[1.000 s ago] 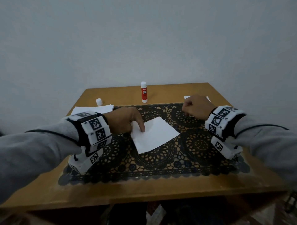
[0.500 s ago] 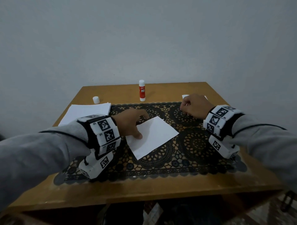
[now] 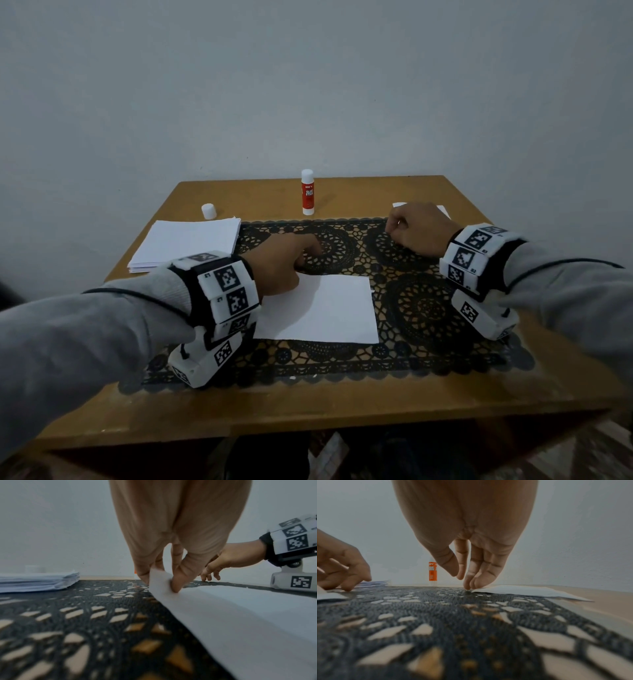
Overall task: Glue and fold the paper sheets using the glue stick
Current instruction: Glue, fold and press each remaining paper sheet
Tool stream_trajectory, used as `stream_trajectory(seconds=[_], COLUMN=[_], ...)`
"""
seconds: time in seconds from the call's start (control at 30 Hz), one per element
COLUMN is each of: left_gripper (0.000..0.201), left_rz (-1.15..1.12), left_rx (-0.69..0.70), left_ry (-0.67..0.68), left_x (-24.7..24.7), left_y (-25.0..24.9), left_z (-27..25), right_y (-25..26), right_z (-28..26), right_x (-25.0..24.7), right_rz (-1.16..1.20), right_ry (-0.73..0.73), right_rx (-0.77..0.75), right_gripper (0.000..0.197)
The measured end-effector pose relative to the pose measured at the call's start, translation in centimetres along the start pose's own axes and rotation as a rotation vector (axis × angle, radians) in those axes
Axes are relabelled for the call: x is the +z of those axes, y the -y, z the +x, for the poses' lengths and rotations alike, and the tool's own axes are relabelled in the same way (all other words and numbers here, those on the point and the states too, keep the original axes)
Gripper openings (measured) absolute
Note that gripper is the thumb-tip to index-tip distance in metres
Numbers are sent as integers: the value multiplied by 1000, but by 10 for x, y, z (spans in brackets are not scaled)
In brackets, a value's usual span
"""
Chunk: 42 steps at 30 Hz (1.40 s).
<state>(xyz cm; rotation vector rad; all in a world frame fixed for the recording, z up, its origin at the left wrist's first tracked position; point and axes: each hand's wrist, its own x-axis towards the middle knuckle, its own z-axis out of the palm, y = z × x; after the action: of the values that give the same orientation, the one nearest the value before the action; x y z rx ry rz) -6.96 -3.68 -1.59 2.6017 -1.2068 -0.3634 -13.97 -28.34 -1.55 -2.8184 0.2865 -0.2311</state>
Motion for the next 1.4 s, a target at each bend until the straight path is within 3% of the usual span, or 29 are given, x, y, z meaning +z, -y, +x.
stream_trajectory(seconds=[0.23, 0.37, 0.47, 0.57, 0.63, 0.77, 1.0, 1.1, 1.27, 1.4], left_gripper=[48, 38, 23, 22, 24, 22, 23, 30, 41, 50], left_rz=[-55, 107, 257, 299, 280, 247, 237, 297, 418, 431], left_rx=[-82, -39, 58, 148, 138, 139, 118, 98, 55, 61], left_ry=[-33, -25, -68, 15, 87, 92, 48, 26, 144, 254], left_x=[-1, 1, -1, -6, -8, -8, -4, 2, 7, 10], left_y=[9, 9, 6, 6, 8, 11, 8, 3, -12, -23], left_z=[3, 1, -4, -6, -4, 2, -5, -16, -40, -60], right_y=[31, 62, 82, 94, 94, 83, 92, 95, 92, 95], right_z=[20, 53, 78, 103, 118, 143, 126, 106, 65, 35], right_x=[2, 12, 22, 24, 27, 43, 38, 26, 4, -7], right_rz=[-19, 205, 391, 418, 409, 447, 473, 389, 469, 420], right_ry=[-34, -96, -27, 39, 72, 99, 62, 20, 176, 205], right_rx=[-83, 96, 200, 238, 272, 268, 236, 169, 54, -3], right_gripper=[14, 18, 40, 55, 56, 45, 22, 25, 28, 24])
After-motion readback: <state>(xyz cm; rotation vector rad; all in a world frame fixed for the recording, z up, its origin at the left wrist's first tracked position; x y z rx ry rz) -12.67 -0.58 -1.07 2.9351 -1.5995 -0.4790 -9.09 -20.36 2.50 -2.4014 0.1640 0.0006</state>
